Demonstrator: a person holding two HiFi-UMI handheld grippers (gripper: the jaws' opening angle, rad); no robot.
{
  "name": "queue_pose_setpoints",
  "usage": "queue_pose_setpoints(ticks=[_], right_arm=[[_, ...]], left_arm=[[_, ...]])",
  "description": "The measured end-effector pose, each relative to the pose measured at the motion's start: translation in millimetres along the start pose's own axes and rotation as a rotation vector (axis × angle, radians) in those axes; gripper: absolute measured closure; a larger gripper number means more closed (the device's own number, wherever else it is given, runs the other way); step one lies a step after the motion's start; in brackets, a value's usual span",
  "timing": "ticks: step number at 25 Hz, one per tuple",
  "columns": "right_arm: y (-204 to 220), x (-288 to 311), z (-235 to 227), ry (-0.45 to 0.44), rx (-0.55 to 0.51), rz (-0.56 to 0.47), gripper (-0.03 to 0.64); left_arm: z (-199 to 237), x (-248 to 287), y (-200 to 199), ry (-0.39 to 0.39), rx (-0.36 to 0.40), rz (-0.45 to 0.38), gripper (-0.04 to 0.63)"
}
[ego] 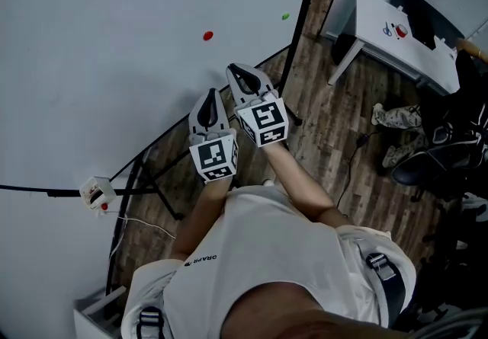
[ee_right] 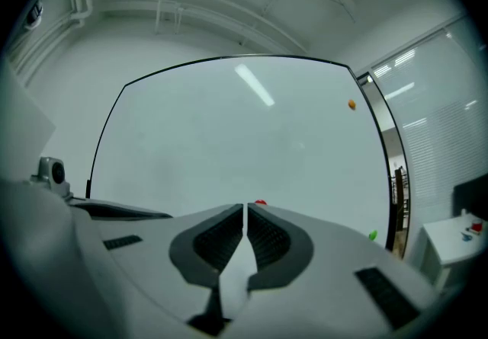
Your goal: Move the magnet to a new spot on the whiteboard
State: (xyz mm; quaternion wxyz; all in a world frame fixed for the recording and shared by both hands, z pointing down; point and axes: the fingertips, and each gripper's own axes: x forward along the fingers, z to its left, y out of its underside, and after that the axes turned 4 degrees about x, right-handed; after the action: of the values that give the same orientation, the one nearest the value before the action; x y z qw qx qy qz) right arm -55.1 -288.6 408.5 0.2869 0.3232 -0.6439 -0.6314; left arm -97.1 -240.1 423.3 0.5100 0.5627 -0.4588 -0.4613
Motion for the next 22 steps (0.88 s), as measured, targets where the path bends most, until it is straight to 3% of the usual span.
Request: queue_pose_setpoints(ticks=[8,22], right_arm=[[5.9,12.5,-7.9,-0.002,0.008,0.014,0.600],[16.6,39.0,-15.0,-0.028,0.043,0.031,0.522]], left_arm=[[0.3,1.1,0.5,-0.002,0.007,0.002,0.594],[11.0,4.7,4.4,-0.022,0.015,0.006,0.594]])
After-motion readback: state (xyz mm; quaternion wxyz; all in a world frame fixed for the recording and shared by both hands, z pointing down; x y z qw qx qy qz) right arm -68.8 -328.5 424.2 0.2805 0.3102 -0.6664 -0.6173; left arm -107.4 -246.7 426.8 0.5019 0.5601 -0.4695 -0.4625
